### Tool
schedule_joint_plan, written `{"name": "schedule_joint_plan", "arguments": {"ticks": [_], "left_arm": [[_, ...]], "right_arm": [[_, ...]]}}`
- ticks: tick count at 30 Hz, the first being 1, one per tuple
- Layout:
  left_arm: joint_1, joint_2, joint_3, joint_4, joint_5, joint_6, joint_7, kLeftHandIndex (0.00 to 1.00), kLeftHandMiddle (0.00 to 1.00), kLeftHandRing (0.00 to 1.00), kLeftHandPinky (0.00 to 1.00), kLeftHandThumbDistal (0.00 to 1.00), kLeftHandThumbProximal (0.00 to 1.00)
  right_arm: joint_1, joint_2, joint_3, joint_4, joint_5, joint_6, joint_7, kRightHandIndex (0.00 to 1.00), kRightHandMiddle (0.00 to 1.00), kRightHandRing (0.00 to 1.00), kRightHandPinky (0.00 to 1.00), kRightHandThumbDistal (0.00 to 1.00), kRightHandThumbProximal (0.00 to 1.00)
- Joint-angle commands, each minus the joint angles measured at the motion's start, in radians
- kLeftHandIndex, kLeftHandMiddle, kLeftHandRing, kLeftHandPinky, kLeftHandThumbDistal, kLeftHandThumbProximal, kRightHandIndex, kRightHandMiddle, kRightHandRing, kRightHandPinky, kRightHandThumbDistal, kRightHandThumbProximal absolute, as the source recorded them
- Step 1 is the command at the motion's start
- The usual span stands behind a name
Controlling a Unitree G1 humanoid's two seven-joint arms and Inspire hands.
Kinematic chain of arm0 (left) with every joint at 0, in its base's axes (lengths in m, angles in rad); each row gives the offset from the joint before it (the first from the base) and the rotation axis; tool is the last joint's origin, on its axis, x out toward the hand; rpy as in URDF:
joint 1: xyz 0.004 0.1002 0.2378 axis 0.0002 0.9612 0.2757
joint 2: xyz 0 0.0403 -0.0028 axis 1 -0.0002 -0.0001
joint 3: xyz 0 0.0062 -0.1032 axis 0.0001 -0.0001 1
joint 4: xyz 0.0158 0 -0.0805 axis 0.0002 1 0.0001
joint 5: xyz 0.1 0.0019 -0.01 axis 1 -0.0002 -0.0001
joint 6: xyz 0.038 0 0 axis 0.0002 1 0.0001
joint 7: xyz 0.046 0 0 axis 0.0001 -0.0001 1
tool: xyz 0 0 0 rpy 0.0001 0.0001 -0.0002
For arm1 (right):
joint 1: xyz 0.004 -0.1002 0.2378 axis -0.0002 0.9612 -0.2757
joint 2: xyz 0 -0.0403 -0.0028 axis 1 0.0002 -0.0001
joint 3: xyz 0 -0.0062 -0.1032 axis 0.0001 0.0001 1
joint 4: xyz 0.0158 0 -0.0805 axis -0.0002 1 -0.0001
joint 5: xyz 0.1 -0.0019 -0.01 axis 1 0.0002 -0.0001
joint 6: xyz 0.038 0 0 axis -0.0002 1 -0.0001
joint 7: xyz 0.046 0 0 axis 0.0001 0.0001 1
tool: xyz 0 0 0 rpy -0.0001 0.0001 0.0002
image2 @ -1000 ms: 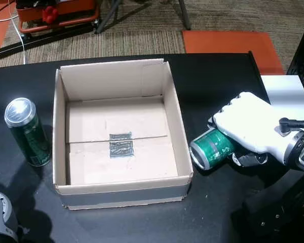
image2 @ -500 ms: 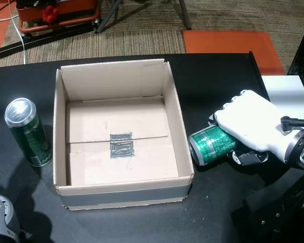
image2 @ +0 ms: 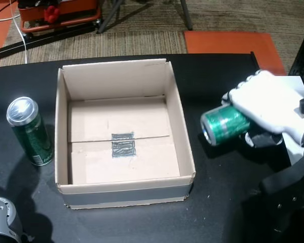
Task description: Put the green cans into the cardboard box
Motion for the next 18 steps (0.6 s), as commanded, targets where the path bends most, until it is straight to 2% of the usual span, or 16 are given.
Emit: {"name": "schedule_joint_plan", "arguments": {"ticks": [1,5,6,9,11,14,16,18], "left_arm": [[-0.043,-0.029,0.006,0.015,0.000,-0.003,-0.008,0.76,0.83,0.98,0.93,0.58,0.74],[-0.050,-0.030,0.007,0.025,-0.003,-0.007,-0.008,0.76,0.83,0.98,0.94,0.60,0.72],[-0.052,-0.031,0.009,0.028,-0.002,-0.014,-0.008,0.75,0.83,0.97,0.93,0.60,0.72],[-0.059,-0.036,0.013,0.031,-0.002,-0.032,-0.008,0.74,0.82,0.97,0.93,0.60,0.74],[-0.061,-0.037,0.013,0.035,-0.001,-0.038,-0.008,0.75,0.83,0.97,0.94,0.59,0.76],[-0.066,-0.038,0.016,0.044,-0.002,-0.047,-0.008,0.74,0.82,0.97,0.94,0.60,0.75],[-0.072,-0.037,0.015,0.052,-0.004,-0.052,-0.008,0.74,0.82,0.97,0.94,0.59,0.76],[-0.078,-0.036,0.013,0.058,-0.009,-0.056,-0.008,0.73,0.82,0.97,0.95,0.58,0.76]], "right_arm": [[-0.020,-0.034,-0.018,-0.003,0.024,-0.009,0.016,0.24,0.26,0.31,0.33,0.63,0.00],[-0.023,-0.059,-0.035,-0.011,0.035,-0.012,0.035,0.29,0.28,0.35,0.34,0.63,0.00],[-0.026,-0.063,-0.042,-0.013,0.039,-0.013,0.035,0.29,0.28,0.35,0.34,0.65,0.00],[-0.044,-0.074,-0.073,-0.017,0.063,-0.013,0.058,0.29,0.28,0.34,0.36,0.59,0.00],[-0.069,-0.084,-0.086,-0.025,0.068,-0.009,0.065,0.25,0.26,0.32,0.35,0.59,0.00],[-0.113,-0.092,-0.103,-0.035,0.075,0.001,0.064,0.26,0.26,0.33,0.37,0.57,0.00],[-0.150,-0.094,-0.108,-0.042,0.065,0.006,0.046,0.27,0.25,0.32,0.36,0.62,0.00],[-0.187,-0.091,-0.111,-0.043,0.058,0.005,0.026,0.25,0.24,0.31,0.35,0.62,0.00]]}}
